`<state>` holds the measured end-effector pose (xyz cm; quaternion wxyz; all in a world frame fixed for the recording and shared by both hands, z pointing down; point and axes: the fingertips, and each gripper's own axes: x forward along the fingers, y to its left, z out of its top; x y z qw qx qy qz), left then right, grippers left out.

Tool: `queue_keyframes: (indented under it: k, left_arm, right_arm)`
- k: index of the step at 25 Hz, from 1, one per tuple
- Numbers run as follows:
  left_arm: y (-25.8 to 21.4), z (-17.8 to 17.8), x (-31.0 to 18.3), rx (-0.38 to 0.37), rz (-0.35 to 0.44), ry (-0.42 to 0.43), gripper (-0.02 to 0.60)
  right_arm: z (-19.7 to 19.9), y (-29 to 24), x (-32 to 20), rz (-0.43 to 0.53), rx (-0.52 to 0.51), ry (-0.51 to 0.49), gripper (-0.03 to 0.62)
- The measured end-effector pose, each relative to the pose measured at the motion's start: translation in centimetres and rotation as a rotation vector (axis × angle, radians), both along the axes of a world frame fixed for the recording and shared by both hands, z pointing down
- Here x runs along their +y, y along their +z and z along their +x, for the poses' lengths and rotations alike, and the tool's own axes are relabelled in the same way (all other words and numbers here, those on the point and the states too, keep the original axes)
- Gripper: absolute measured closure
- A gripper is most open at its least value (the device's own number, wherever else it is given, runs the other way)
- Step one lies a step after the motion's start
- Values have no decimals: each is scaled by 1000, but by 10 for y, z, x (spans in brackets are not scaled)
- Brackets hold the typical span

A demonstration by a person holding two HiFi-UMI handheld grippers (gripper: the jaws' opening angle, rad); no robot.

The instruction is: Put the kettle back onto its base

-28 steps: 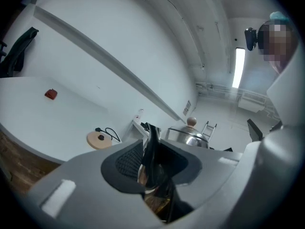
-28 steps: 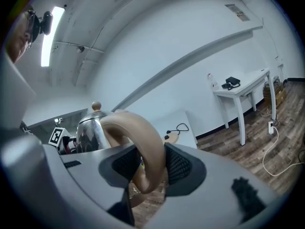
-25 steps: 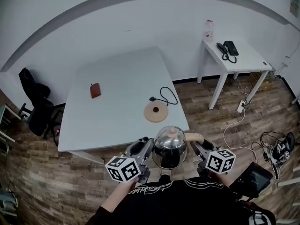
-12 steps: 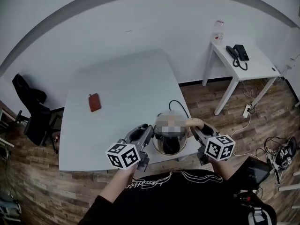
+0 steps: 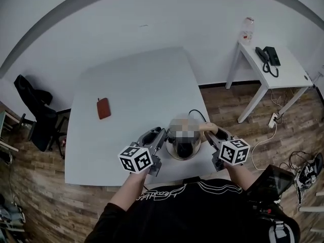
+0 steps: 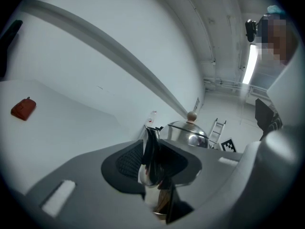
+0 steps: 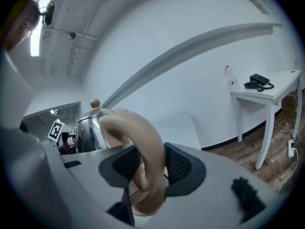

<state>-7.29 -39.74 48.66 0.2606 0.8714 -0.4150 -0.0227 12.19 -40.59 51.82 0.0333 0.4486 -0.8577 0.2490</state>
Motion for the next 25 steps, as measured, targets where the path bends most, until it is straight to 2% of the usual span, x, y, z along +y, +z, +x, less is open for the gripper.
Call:
queue_keyframes:
  k: [7, 14, 25]
  left_arm:
    - [28, 5, -10, -4, -18, -6, 485]
    - [46, 2, -12, -18, -29, -16, 485]
    - [61, 0, -9, -50, 7, -19, 486]
  right_arm:
    - [4, 25, -18, -30, 25, -26, 442]
    - [2, 45, -21, -31, 26, 2, 442]
    - [-1, 65, -19, -46, 54, 26, 444]
